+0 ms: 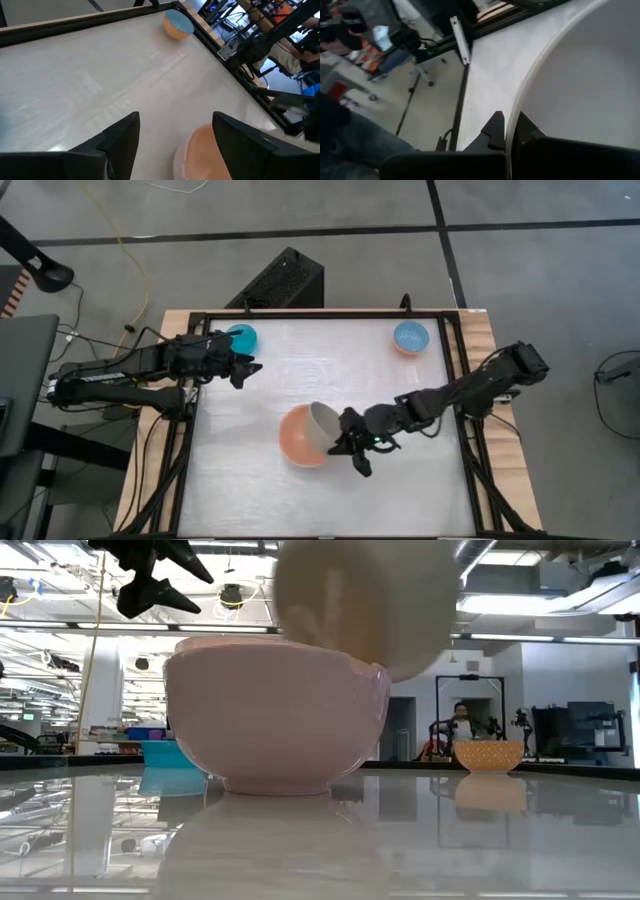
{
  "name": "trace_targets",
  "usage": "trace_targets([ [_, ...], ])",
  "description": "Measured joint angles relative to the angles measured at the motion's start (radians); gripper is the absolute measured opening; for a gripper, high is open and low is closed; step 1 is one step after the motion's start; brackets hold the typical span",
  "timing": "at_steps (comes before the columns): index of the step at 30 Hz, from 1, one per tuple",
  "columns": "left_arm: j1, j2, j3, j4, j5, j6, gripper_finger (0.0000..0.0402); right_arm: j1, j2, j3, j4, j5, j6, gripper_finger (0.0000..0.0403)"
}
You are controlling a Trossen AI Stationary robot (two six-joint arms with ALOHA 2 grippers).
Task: Nest bowls inside each other
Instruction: Stack the gray bowl on top of the orange bowl
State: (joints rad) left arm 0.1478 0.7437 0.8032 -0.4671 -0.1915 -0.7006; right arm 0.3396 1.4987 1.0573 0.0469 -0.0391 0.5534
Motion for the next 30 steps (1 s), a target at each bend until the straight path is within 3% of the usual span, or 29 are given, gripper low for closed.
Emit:
trace_targets([
  [7,0.0,0.0,0.0,-0.005,-0.004,-0.018,0.0238,-0.057,0.167,0.088,0.002,-0.121,-0.068,0.0],
  [13,0.0,0.0,0.0,-0.023,-0.004,-0.034,0.0238,-0.067,0.325,0.248,-0.271,-0.14,-0.191,0.0001],
  [19,0.0,0.0,0.0,-0.024,-0.004,-0.045,0.0238,-0.064,0.436,0.418,-0.494,-0.087,-0.309,0.0012],
  [22,0.0,0.0,0.0,-0.024,-0.004,-0.048,0.0238,-0.069,0.452,0.46,-0.512,-0.082,-0.328,0.005],
  [30,0.0,0.0,0.0,-0.025,-0.004,-0.053,0.0238,-0.094,0.397,0.475,-0.544,-0.074,-0.261,0.0207],
])
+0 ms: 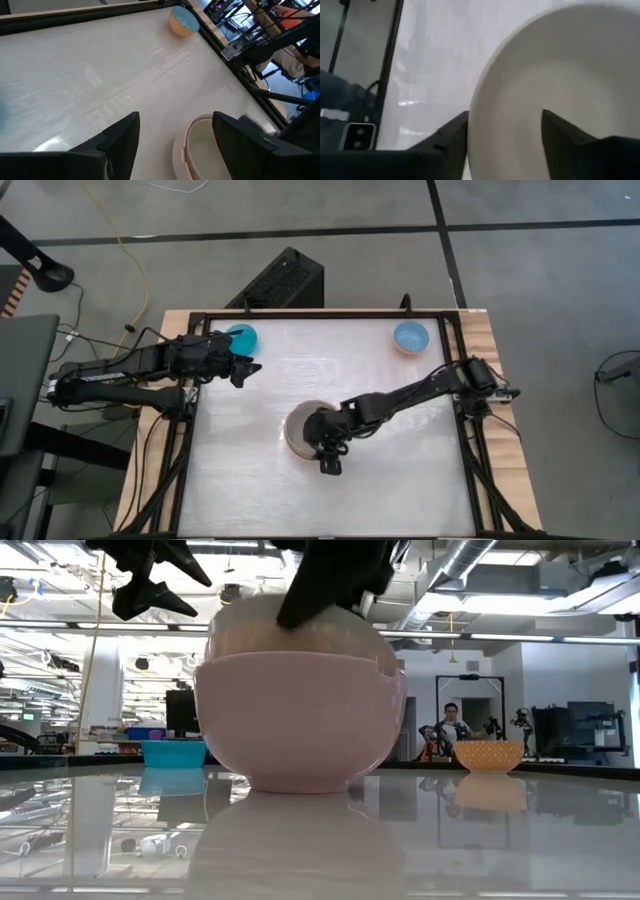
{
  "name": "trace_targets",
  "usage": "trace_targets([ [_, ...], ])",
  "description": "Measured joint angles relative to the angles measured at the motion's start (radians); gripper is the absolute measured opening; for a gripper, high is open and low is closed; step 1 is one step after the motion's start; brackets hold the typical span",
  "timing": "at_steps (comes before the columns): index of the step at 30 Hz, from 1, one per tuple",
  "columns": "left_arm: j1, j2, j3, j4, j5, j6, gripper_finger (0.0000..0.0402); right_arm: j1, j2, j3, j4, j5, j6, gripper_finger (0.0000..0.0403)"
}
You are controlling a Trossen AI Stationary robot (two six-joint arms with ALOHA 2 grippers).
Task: Nest bowls inside each other
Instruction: Stack the gray bowl on top of the orange bowl, then stack the blue patterned bowl on top of the gray bowl
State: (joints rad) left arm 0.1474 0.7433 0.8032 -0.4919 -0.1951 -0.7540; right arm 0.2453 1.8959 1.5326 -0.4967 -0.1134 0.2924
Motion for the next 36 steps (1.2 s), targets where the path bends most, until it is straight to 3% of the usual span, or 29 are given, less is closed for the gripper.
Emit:
trace_targets([
  [5,0.0,0.0,0.0,-0.007,0.0,0.006,0.0238,-0.008,-0.066,0.001,-0.056,0.014,0.054,0.0246],
  [15,0.0,0.001,0.0,-0.012,0.003,0.016,0.0238,-0.015,-0.208,-0.052,-0.3,0.23,0.153,0.0211],
  [24,0.0,0.001,0.0,-0.02,0.005,0.037,0.0238,-0.069,-0.364,-0.197,-0.317,0.319,0.256,0.0201],
  [30,0.0,0.001,0.0,-0.021,0.005,0.046,0.0238,-0.147,-0.484,-0.293,-0.374,0.422,0.322,0.0201],
  [36,0.0,0.001,0.0,-0.028,0.005,0.051,0.0238,-0.262,-0.566,-0.43,-0.403,0.431,0.327,0.0201],
])
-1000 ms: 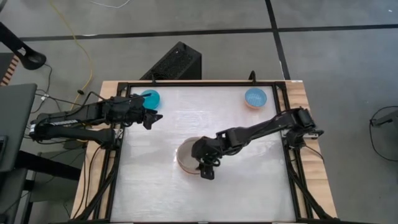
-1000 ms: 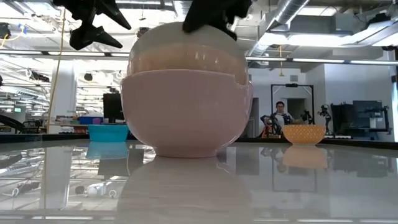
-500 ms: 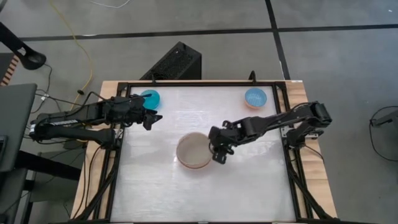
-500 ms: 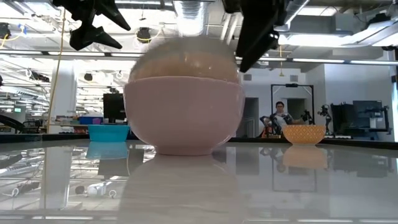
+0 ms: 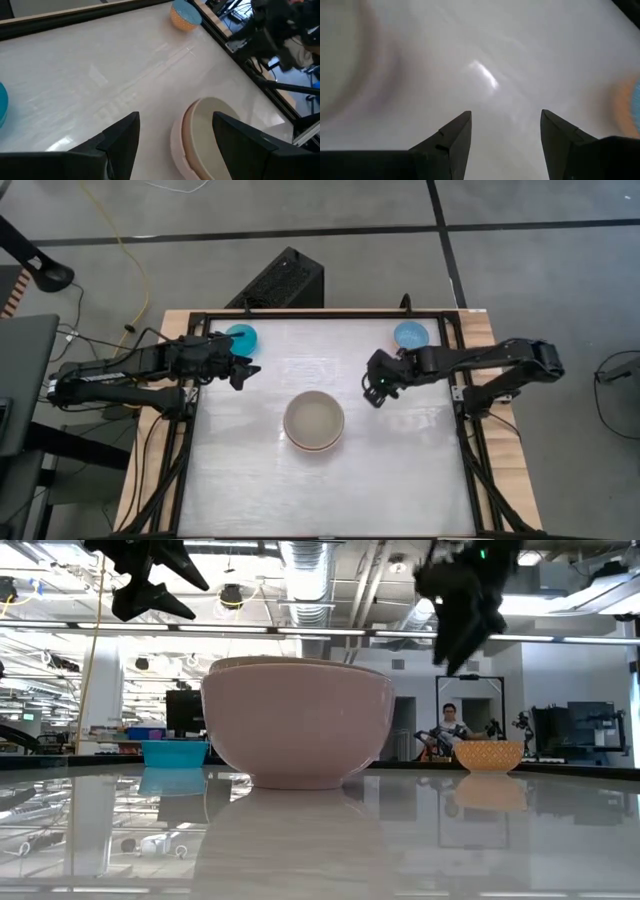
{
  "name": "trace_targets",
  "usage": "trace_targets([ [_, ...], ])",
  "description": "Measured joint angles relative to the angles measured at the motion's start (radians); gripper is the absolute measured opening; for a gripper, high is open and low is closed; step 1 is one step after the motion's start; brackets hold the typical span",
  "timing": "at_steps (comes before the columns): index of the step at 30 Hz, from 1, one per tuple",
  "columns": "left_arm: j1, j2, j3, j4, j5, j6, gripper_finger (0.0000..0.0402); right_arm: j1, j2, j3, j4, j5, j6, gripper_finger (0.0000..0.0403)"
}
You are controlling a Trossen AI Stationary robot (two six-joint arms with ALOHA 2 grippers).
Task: Nest bowls inside each other
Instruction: Stack the blue patterned bowl on top of the gray bowl
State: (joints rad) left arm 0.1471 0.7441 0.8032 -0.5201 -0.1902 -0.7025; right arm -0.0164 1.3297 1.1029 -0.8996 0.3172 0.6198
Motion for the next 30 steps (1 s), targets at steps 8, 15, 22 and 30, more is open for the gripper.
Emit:
trace_targets([
  [8,0.0,0.0,0.0,-0.05,0.003,-0.014,0.0238,-0.21,-0.081,-0.151,0.002,-0.014,-0.13,0.0201],
  [15,0.0,0.0,0.0,-0.071,0.018,-0.037,0.0238,-0.47,-0.121,-0.194,0.051,-0.16,-0.358,0.0201],
  [22,0.0,0.0,0.0,-0.069,0.018,-0.069,0.0238,-0.706,-0.112,-0.195,0.084,-0.408,-0.514,0.02],
  [30,0.0,0.0,0.0,-0.067,-0.002,-0.107,0.0238,-0.831,-0.113,-0.195,0.089,-0.511,-0.601,0.02],
])
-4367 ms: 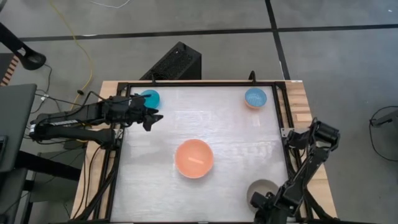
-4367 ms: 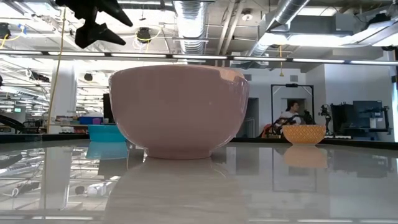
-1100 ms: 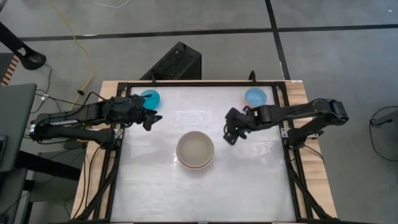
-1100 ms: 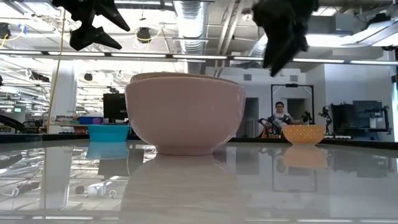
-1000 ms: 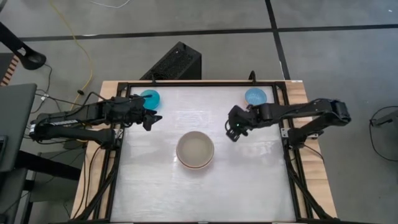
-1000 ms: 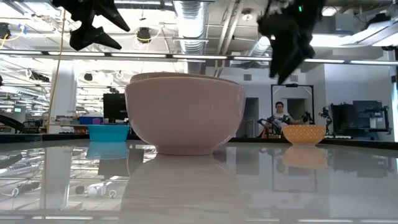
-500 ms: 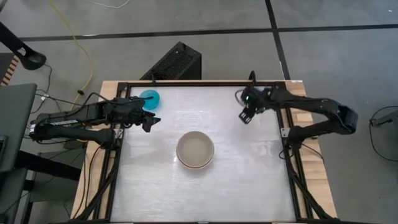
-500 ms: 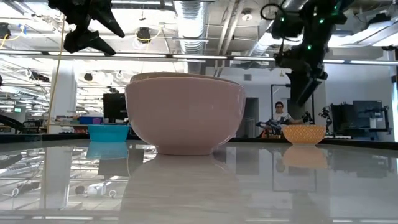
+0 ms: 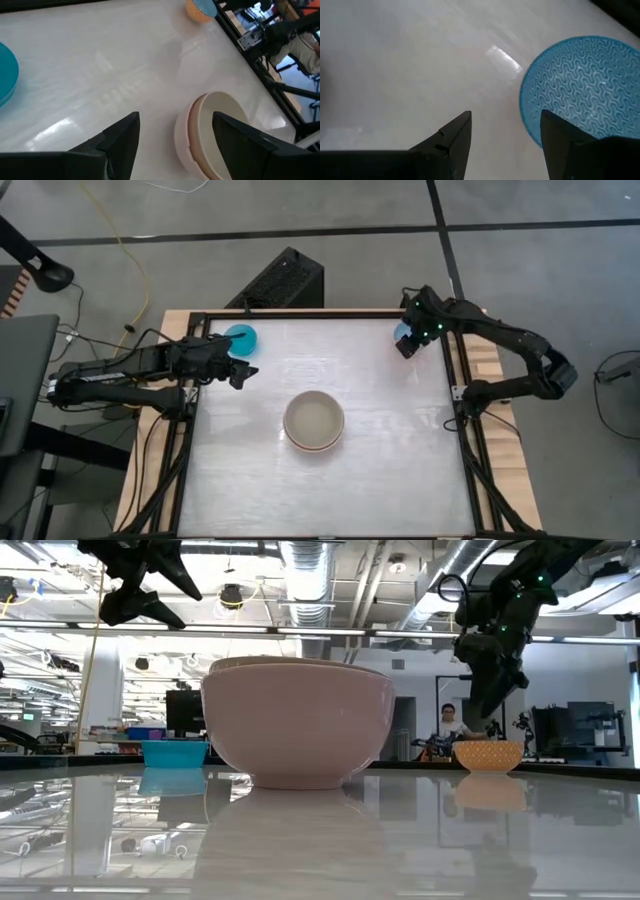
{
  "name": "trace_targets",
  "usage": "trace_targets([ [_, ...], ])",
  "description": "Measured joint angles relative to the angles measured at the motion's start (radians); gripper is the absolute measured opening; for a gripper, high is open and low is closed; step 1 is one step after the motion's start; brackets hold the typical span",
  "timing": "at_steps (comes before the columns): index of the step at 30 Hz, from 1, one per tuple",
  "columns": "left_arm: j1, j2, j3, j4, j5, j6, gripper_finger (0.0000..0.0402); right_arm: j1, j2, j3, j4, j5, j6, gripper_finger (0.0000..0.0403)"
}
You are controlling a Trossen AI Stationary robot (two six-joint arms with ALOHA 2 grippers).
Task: Nest bowls inside each other
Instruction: Stack the blue patterned bowl on top of the gray bowl
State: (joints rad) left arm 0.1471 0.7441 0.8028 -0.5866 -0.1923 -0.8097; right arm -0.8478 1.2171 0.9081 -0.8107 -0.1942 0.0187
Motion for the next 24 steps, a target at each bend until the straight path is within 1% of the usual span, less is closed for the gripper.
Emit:
trace_targets([
  [4,0.0,0.0,0.0,0.002,-0.005,-0.007,0.0238,-0.013,0.028,0.001,-0.004,-0.001,-0.033,0.02],
  [7,0.0,0.0,0.0,0.002,-0.007,-0.014,0.0238,-0.013,0.081,0.001,-0.027,-0.001,-0.061,0.02],
  [12,0.0,0.0,0.0,0.002,-0.016,-0.028,0.0238,-0.015,0.182,0.001,-0.011,0.0,-0.081,0.02],
  [14,0.0,0.0,0.0,0.003,-0.017,-0.037,0.0238,-0.028,0.216,0.001,-0.003,0.002,-0.084,0.0194],
  [15,0.0,0.0,0.0,0.003,-0.017,-0.04,0.0238,-0.034,0.234,0.001,-0.004,0.002,-0.089,0.0186],
  [17,0.0,0.0,0.0,0.003,-0.018,-0.041,0.0238,-0.041,0.273,0.001,-0.004,0.005,-0.104,0.0158],
  [20,0.0,0.0,0.0,0.003,-0.023,-0.045,0.0238,-0.054,0.329,0.002,-0.003,0.003,-0.133,0.0087],
  [22,0.0,0.0,0.0,0.003,-0.024,-0.048,0.0238,-0.059,0.348,0.007,0.002,-0.024,-0.149,0.0031],
  [23,0.0,0.0,0.0,0.003,-0.024,-0.048,0.0238,-0.06,0.352,0.008,0.003,-0.048,-0.157,0.0017],
  [24,0.0,0.0,0.0,0.003,-0.024,-0.048,0.0238,-0.06,0.352,0.008,0.009,-0.07,-0.159,0.0014],
])
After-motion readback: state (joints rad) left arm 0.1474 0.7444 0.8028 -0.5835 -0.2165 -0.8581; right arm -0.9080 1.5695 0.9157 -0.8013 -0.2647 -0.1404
